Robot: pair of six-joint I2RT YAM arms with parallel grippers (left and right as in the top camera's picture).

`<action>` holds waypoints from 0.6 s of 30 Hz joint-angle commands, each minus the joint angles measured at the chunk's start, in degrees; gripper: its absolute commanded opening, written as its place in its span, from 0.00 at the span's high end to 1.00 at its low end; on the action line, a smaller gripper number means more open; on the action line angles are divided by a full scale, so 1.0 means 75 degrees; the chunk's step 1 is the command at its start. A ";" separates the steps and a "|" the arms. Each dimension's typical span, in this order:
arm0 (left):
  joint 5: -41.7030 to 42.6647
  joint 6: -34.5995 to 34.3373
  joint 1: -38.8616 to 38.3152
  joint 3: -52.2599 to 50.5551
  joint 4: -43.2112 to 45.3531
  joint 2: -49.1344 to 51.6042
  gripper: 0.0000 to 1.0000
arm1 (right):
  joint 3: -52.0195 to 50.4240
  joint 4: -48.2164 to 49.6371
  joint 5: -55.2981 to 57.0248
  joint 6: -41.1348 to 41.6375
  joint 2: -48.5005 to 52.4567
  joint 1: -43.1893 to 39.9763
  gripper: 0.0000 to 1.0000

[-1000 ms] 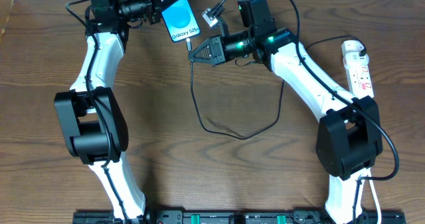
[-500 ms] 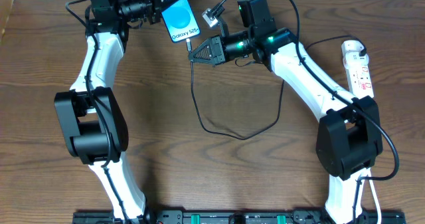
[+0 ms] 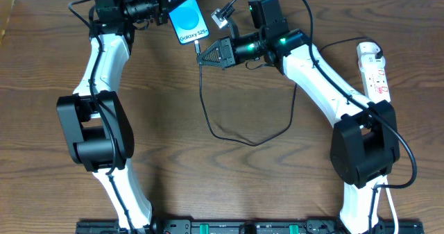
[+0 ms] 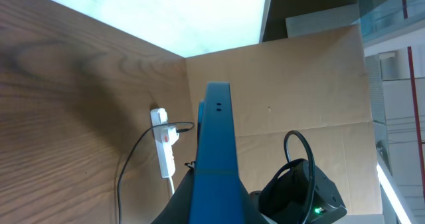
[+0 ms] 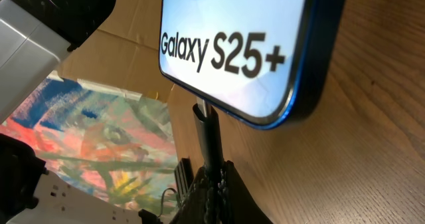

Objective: Plug charger to phone and switch on socket
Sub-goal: 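Hold the plug pressed into the port while the left gripper holds the phone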

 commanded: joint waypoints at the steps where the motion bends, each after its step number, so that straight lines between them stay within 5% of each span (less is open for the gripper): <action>1: 0.0420 0.0166 -0.0090 0.0058 0.0038 -0.0210 0.93 | 0.0020 0.0076 0.0041 0.0140 -0.0248 -0.0125 0.99; 18: 0.0449 0.0254 -0.0090 0.0058 0.0038 -0.0210 0.93 | 0.0020 0.0079 -0.0026 0.0289 -0.0248 -0.0134 0.99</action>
